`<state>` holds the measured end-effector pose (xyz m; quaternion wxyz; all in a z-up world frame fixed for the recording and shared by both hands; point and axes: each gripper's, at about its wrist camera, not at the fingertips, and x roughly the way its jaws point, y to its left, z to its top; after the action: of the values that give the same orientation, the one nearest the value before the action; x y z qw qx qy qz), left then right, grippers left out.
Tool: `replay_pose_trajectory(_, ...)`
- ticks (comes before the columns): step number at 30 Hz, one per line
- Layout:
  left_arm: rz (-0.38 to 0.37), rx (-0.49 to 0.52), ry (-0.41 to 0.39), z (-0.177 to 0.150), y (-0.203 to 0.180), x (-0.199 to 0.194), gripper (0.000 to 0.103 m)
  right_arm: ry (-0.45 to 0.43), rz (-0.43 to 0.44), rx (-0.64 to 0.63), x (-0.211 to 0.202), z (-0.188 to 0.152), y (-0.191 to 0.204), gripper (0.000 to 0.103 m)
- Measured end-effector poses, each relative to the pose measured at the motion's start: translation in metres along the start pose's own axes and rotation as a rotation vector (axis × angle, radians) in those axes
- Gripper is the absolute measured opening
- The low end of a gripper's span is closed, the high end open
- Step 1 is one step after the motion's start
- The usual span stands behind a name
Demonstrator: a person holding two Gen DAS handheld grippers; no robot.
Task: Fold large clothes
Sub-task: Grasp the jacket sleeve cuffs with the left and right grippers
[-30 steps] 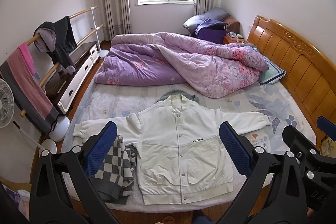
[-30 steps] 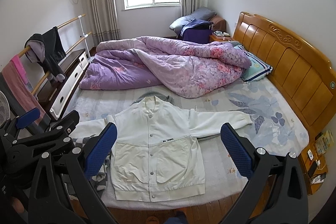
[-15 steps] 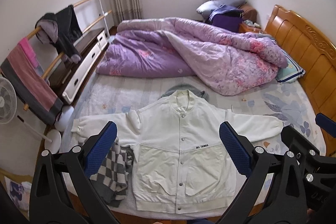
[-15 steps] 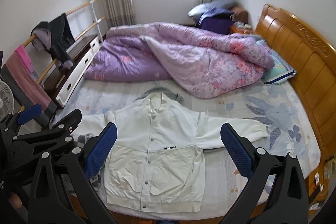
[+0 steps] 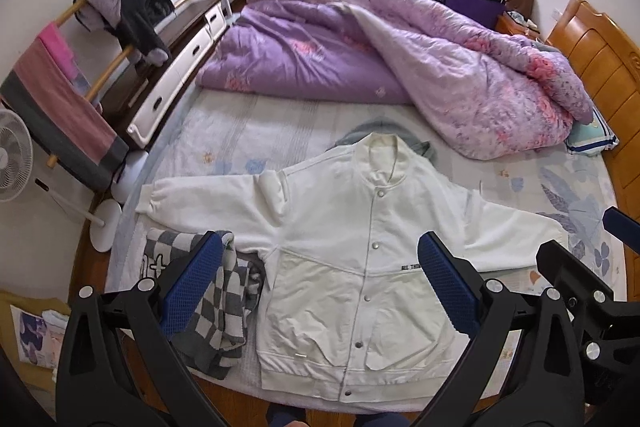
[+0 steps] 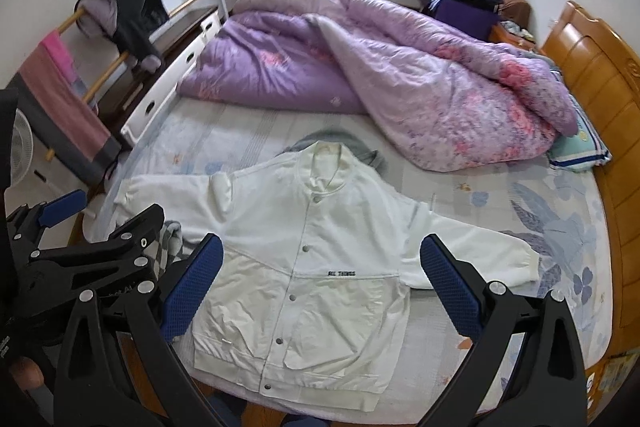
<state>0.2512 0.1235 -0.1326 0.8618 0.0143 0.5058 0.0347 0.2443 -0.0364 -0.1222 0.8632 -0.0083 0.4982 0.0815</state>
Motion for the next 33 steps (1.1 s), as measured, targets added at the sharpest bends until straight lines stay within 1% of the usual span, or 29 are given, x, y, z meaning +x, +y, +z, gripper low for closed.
replay_pose_trajectory(2, -0.011, -0.006, 0.023, 0.004, 0.017, 0.019, 0.098, 0.029, -0.01, -0.011, 0.019, 0.005, 0.015, 0.095)
replay_pose_trajectory(4, -0.028, -0.012, 0.023, 0.007, 0.031, 0.036, 0.098, 0.061, -0.005, -0.012, 0.038, 0.008, 0.029, 0.095)
replay_pose_trajectory(5, -0.057, -0.011, 0.034, 0.008, 0.043, 0.05, 0.098, 0.084, -0.014, -0.012, 0.051, 0.009, 0.038, 0.095)
replay_pose_trajectory(7, -0.104, -0.008, 0.052, 0.009, 0.065, 0.076, 0.098, 0.113, -0.002, -0.008, 0.073, 0.012, 0.053, 0.095)
replay_pose_trajectory(9, -0.133, 0.009, 0.12, 0.008, 0.101, 0.117, 0.098, 0.149, -0.018, -0.017, 0.104, 0.015, 0.075, 0.095)
replay_pose_trajectory(10, -0.129, 0.007, 0.136, 0.007, 0.113, 0.129, 0.098, 0.155, -0.02, -0.026, 0.118, 0.015, 0.084, 0.095)
replay_pose_trajectory(12, -0.094, -0.031, 0.187, 0.004, 0.166, 0.168, 0.098, 0.183, -0.025, -0.042, 0.152, 0.015, 0.105, 0.095)
replay_pose_trajectory(13, -0.096, -0.062, 0.206, 0.004, 0.186, 0.18, 0.098, 0.203, -0.02, -0.04, 0.17, 0.015, 0.115, 0.095)
replay_pose_trajectory(14, -0.106, -0.127, 0.224, 0.003, 0.221, 0.198, 0.098, 0.21, -0.012, -0.036, 0.185, 0.016, 0.123, 0.095)
replay_pose_trajectory(15, -0.11, -0.191, 0.229, 0.0, 0.252, 0.212, 0.098, 0.223, -0.013, -0.035, 0.208, 0.016, 0.135, 0.095)
replay_pose_trajectory(16, -0.109, -0.279, 0.25, -0.002, 0.295, 0.231, 0.098, 0.241, -0.01, -0.036, 0.225, 0.016, 0.145, 0.095)
replay_pose_trajectory(17, -0.114, -0.342, 0.262, -0.004, 0.322, 0.24, 0.098, 0.247, 0.0, -0.035, 0.243, 0.015, 0.153, 0.095)
replay_pose_trajectory(18, -0.134, -0.448, 0.263, -0.007, 0.363, 0.254, 0.098, 0.248, -0.002, -0.039, 0.256, 0.015, 0.159, 0.095)
replay_pose_trajectory(19, -0.153, -0.526, 0.252, -0.011, 0.389, 0.263, 0.098, 0.256, -0.01, -0.05, 0.273, 0.015, 0.168, 0.095)
replay_pose_trajectory(20, -0.186, -0.648, 0.227, -0.019, 0.429, 0.278, 0.098, 0.276, -0.002, -0.049, 0.295, 0.015, 0.178, 0.09)
replay_pose_trajectory(21, -0.216, -0.753, 0.223, -0.029, 0.464, 0.295, 0.098, 0.299, 0.02, -0.032, 0.313, 0.015, 0.183, 0.079)
replay_pose_trajectory(22, -0.218, -0.826, 0.229, -0.036, 0.486, 0.306, 0.098, 0.32, 0.033, -0.017, 0.327, 0.014, 0.187, 0.075)
replay_pose_trajectory(23, -0.217, -0.909, 0.229, -0.046, 0.515, 0.325, 0.098, 0.357, 0.042, 0.001, 0.347, 0.013, 0.193, 0.068)
replay_pose_trajectory(24, -0.222, -0.969, 0.234, -0.055, 0.538, 0.343, 0.098, 0.372, 0.049, 0.011, 0.358, 0.012, 0.198, 0.06)
replay_pose_trajectory(26, -0.181, -1.037, 0.257, -0.066, 0.566, 0.371, 0.098, 0.415, 0.085, 0.06, 0.385, 0.009, 0.206, 0.055)
replay_pose_trajectory(28, -0.199, -1.089, 0.273, -0.076, 0.582, 0.396, 0.098, 0.44, 0.114, 0.111, 0.403, 0.008, 0.209, 0.053)
replay_pose_trajectory(30, -0.203, -1.133, 0.282, -0.084, 0.593, 0.42, 0.097, 0.448, 0.123, 0.107, 0.414, 0.004, 0.22, 0.052)
replay_pose_trajectory(31, -0.207, -1.139, 0.291, -0.088, 0.597, 0.431, 0.097, 0.451, 0.124, 0.096, 0.42, 0.003, 0.224, 0.052)
replay_pose_trajectory(33, -0.203, -1.164, 0.33, -0.099, 0.603, 0.455, 0.095, 0.476, 0.136, 0.084, 0.434, 0.0, 0.231, 0.051)
